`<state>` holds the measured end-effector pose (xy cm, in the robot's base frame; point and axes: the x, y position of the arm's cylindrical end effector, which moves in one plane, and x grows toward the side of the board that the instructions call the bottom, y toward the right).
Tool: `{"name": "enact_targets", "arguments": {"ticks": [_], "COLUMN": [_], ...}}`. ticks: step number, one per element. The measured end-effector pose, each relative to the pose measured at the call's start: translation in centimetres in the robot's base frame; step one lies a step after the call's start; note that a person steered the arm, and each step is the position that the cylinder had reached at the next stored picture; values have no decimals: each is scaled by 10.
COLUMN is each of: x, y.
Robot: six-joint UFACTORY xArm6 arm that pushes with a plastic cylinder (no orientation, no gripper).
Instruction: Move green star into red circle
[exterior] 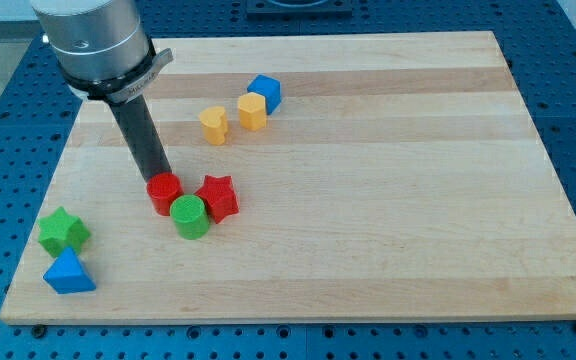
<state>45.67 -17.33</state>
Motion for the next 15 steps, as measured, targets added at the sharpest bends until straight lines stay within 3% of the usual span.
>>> {"name": "enact_targets", "arguments": {"ticks": [2,3,5,9,11,15], "x": [-7,-5,67,85,127,55], "y": [-114,-131,-131,-113,-117,-30]}}
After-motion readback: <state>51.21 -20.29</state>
